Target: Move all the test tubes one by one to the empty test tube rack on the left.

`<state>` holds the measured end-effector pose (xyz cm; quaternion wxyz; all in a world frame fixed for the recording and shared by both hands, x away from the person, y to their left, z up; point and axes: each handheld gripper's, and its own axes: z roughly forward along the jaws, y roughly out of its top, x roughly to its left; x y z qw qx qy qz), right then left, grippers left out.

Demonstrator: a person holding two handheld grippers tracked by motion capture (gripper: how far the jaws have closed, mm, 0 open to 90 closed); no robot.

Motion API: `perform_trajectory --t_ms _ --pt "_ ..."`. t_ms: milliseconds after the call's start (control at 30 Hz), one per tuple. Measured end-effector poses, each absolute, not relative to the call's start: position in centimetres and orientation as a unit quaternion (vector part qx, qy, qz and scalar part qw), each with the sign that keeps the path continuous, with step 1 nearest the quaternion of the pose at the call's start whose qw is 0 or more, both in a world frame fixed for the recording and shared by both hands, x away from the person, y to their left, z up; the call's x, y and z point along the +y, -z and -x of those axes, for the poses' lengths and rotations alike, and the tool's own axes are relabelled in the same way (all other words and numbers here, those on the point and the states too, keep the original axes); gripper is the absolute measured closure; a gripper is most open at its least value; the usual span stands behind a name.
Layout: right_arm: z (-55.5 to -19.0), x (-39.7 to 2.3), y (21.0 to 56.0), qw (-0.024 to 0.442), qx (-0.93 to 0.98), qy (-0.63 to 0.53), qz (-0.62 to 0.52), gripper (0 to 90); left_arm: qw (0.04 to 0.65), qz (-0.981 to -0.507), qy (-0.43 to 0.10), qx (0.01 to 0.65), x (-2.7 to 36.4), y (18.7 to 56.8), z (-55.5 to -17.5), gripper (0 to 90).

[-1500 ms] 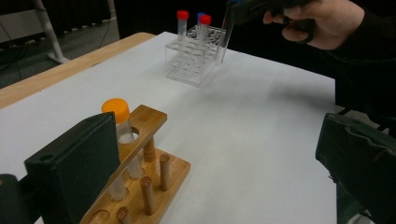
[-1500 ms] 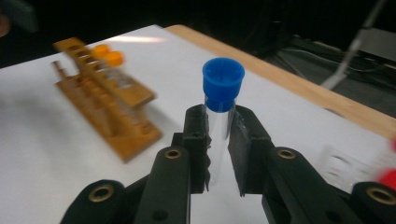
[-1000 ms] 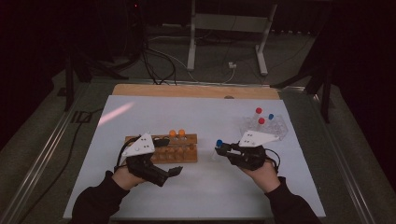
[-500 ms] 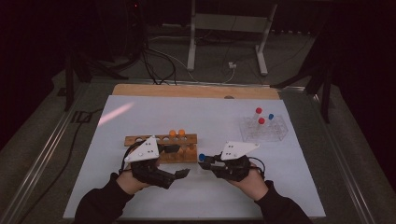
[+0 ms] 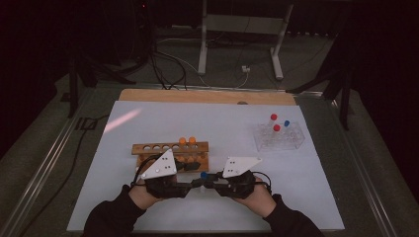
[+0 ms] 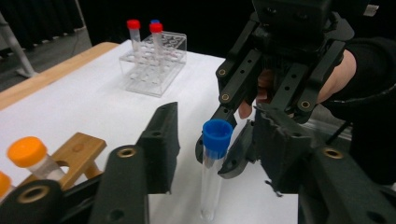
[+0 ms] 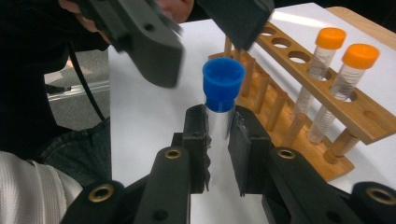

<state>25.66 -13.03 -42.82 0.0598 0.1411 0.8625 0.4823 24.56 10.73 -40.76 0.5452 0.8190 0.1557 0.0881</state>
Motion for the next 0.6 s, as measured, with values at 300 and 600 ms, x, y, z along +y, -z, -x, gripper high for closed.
perform_trajectory --t_ms 300,600 --pt "-25.7 -12.96 42.82 0.06 0.863 -0.482 -0.14 77.0 0.53 -0.83 -0.094 0.144 9.97 41.37 -24.54 67.6" --pt "-25.72 -12.88 42.9 0.06 0.862 -0.483 -0.143 76.6 0.527 -0.83 -0.101 0.151 9.99 41.33 -24.68 76.6"
